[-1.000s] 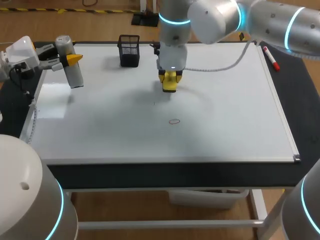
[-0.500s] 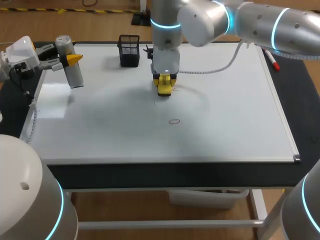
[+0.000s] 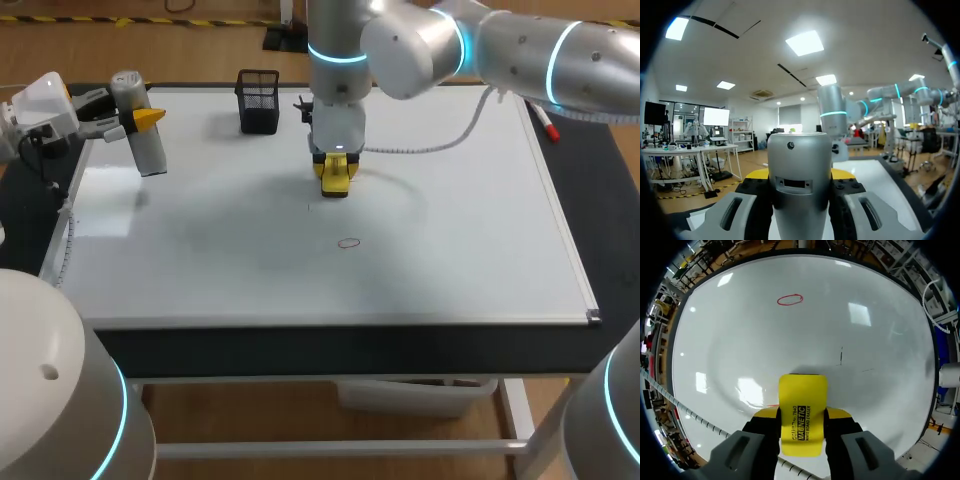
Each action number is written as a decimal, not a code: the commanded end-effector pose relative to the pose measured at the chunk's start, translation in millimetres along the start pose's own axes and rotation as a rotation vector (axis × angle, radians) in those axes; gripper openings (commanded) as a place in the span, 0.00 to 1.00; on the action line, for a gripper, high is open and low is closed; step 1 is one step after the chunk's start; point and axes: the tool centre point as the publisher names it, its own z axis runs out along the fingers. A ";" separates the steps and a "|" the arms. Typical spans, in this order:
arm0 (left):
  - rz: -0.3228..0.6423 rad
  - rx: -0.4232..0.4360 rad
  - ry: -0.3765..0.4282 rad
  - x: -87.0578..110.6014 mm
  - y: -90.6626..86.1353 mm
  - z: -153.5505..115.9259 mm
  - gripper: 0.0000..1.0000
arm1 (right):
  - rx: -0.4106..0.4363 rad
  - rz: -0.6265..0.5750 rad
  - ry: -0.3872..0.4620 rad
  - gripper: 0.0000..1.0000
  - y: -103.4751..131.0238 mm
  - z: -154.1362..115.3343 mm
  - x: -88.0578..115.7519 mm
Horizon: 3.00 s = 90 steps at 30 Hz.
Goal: Pick up the inspection probe, press it on each red-marked spot on the whiteboard one by one, put down the probe, pick up the eraser, and wipe off all the red marks.
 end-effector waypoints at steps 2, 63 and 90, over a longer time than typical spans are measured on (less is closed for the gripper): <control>0.002 0.002 -0.001 0.0 -0.2 0.4 0.00 | -0.005 0.005 0.008 0.00 -1.8 2.8 7.8; 0.002 0.002 -0.001 0.0 -0.2 0.4 0.00 | 0.034 0.496 0.010 0.00 35.2 -39.2 241.6; 0.002 0.002 -0.001 0.0 -0.2 0.4 0.00 | 0.005 0.617 -0.006 0.00 58.7 -32.8 286.9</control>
